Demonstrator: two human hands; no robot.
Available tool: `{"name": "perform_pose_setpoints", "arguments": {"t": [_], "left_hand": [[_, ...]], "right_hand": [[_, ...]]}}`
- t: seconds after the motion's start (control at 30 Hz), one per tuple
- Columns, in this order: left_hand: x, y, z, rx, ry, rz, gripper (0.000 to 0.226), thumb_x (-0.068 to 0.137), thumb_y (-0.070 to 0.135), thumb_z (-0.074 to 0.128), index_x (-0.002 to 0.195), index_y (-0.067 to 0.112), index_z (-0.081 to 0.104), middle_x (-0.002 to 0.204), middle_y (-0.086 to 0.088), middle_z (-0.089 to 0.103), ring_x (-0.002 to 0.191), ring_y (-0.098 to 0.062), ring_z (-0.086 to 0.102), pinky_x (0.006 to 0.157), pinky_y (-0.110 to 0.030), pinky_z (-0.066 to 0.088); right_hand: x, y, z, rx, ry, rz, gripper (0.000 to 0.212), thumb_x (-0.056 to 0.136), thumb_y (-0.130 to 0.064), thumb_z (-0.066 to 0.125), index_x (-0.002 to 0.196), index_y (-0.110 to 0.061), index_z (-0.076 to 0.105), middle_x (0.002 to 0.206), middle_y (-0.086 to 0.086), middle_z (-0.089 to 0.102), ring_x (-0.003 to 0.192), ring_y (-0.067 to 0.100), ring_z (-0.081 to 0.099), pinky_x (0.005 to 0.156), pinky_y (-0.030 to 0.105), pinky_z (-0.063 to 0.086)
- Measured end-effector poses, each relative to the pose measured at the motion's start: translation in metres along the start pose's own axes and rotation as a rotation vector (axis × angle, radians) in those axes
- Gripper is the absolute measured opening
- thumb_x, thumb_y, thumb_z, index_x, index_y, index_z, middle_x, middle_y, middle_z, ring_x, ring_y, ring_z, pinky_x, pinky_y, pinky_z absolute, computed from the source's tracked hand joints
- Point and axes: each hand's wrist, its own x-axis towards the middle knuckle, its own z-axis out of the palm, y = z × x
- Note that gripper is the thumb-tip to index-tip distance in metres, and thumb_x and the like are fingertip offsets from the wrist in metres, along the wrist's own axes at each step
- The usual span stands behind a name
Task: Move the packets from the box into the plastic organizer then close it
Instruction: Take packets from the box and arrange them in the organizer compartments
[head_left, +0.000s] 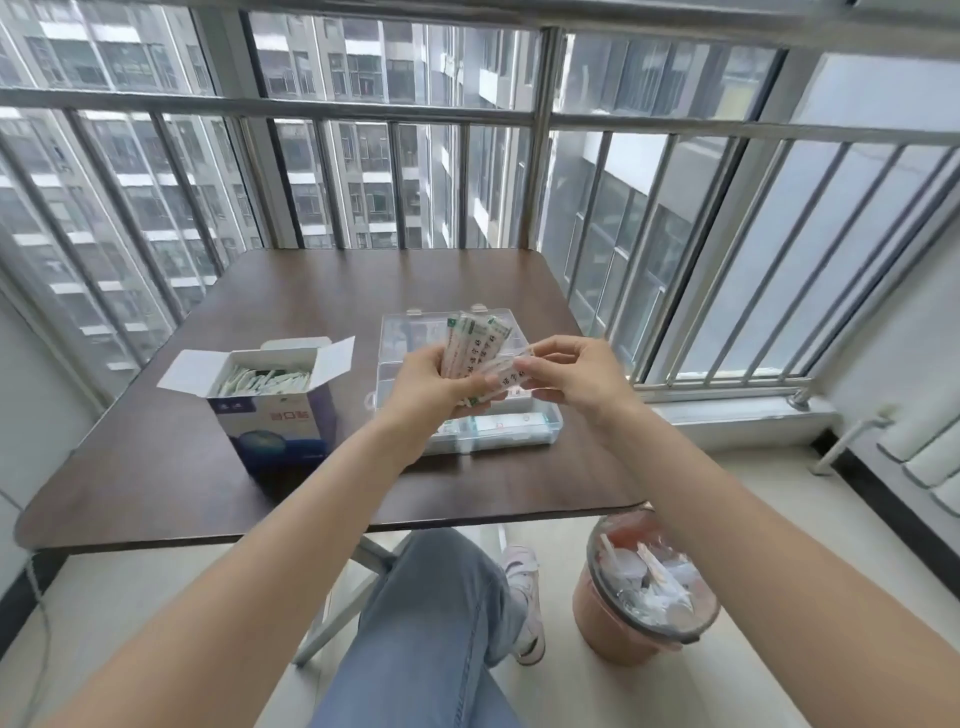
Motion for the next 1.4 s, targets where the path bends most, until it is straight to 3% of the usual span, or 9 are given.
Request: {"name": "perform_pose_setpoints", "arguments": {"t": [0.2,0.4,0.5,0.7,0.83,1.0,1.27,1.4], "left_hand": [[0.011,0.004,0.0,-0.013,0.106,-0.019,0.02,0.085,-0.002,0.064,0.103,0.004,0.057,0.094,-0.008,0.066,0.081,-0.018,0.066,0.065,-0.023,0.059],[0.019,0.002,-0.003,0.001,0.205,-0.01,0.016,0.088,-0.001,0.061,0.087,0.015,0.058,0.086,-0.001,0.064,0.076,-0.014,0.064,0.063,-0.022,0.058],[0.025,0.001,-0.007,0.051,0.236,0.015,0.016,0.088,-0.002,0.06,0.089,0.014,0.058,0.087,-0.002,0.064,0.077,-0.014,0.064,0.064,-0.021,0.057],[0.032,-0.004,-0.006,0.118,0.252,0.076,0.018,0.085,0.0,0.065,0.095,0.014,0.061,0.099,-0.009,0.067,0.092,-0.025,0.067,0.078,-0.037,0.058],[0.037,-0.006,-0.004,0.07,0.25,0.092,0.02,0.086,-0.004,0.062,0.1,0.01,0.06,0.096,-0.007,0.067,0.088,-0.021,0.067,0.074,-0.031,0.059],[0.043,-0.006,0.002,0.137,0.274,0.116,0.02,0.085,0.001,0.065,0.102,0.013,0.063,0.103,-0.01,0.068,0.093,-0.026,0.067,0.078,-0.041,0.058],[0.046,-0.007,-0.005,0.065,0.322,0.107,0.02,0.09,-0.003,0.056,0.103,0.011,0.058,0.101,-0.008,0.066,0.07,-0.016,0.071,0.071,-0.026,0.058],[0.048,-0.002,-0.007,0.098,0.309,0.143,0.018,0.091,-0.002,0.056,0.102,0.012,0.057,0.102,-0.008,0.066,0.071,-0.019,0.071,0.071,-0.028,0.058]], "right_hand": [[0.01,0.005,0.005,0.013,0.024,-0.017,0.026,0.077,0.006,0.071,0.101,0.001,0.065,0.075,0.005,0.066,0.049,0.003,0.062,0.052,0.011,0.047],[0.023,0.013,0.007,-0.025,0.042,-0.003,0.016,0.077,0.007,0.07,0.085,-0.005,0.064,0.071,0.007,0.065,0.049,0.003,0.062,0.053,0.012,0.049],[0.03,0.018,0.003,-0.012,0.053,0.017,0.017,0.077,0.007,0.07,0.082,-0.008,0.063,0.073,0.008,0.064,0.05,0.002,0.062,0.052,0.01,0.046],[0.037,0.023,-0.001,0.006,0.027,-0.008,0.022,0.075,0.009,0.071,0.093,-0.004,0.066,0.079,0.006,0.065,0.07,0.012,0.063,0.059,0.011,0.049],[0.038,0.023,-0.006,-0.003,-0.014,-0.029,0.026,0.074,0.012,0.07,0.095,-0.002,0.066,0.084,0.012,0.069,0.073,0.012,0.067,0.061,0.012,0.049],[0.041,0.025,-0.004,-0.023,0.013,-0.019,0.02,0.077,0.003,0.072,0.096,-0.002,0.066,0.083,0.008,0.07,0.066,0.004,0.065,0.058,0.011,0.048],[0.048,0.031,-0.013,-0.131,0.075,0.032,0.015,0.085,-0.005,0.066,0.093,-0.018,0.068,0.081,0.008,0.068,0.063,0.012,0.058,0.055,0.016,0.043],[0.053,0.035,-0.01,-0.316,0.029,-0.017,0.018,0.084,-0.004,0.066,0.08,-0.021,0.069,0.075,0.006,0.068,0.062,0.014,0.056,0.066,0.023,0.046]]}}
